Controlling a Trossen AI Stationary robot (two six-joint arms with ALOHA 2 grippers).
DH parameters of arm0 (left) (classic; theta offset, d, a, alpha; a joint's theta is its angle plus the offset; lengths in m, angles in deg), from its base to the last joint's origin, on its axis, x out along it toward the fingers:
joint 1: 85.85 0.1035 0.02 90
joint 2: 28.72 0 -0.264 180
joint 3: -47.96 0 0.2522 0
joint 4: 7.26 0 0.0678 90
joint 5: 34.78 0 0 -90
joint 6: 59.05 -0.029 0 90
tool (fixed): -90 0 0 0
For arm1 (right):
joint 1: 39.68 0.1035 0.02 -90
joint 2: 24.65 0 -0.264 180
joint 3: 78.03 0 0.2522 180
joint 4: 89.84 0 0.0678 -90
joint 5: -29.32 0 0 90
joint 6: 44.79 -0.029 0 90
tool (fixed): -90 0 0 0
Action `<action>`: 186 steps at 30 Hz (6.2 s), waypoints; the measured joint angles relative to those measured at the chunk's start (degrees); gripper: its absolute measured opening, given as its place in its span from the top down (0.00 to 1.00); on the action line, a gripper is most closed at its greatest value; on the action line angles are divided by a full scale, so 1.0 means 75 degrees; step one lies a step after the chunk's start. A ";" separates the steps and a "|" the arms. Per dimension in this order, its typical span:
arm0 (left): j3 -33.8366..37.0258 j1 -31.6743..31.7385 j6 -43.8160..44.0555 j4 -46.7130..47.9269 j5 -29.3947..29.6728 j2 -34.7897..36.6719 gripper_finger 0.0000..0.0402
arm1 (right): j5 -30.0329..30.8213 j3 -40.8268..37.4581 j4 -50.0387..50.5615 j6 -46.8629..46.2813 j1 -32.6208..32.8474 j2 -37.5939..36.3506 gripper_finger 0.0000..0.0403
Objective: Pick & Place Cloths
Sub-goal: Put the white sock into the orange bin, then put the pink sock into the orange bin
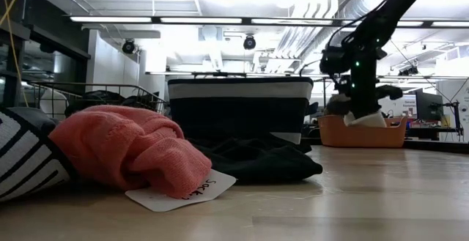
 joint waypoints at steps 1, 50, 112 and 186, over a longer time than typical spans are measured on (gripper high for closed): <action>0.0000 0.0000 0.0000 0.0000 0.0000 0.0000 0.27 | -0.0040 0.0008 0.0017 -0.0010 -0.0049 0.0069 0.99; 0.0000 0.0001 0.0178 0.0125 0.0003 0.0000 0.27 | -0.0989 0.0029 0.2276 -0.1229 0.2281 -0.2551 0.99; 0.0000 0.0000 0.0181 0.0119 -0.0113 0.0000 0.27 | 0.0393 0.0026 0.0335 -0.0524 0.0816 -0.2068 0.99; 0.2165 -0.0002 0.3985 0.2199 -0.0783 0.0324 0.27 | 0.0221 0.0029 0.0689 -0.0191 0.3599 -0.3194 0.50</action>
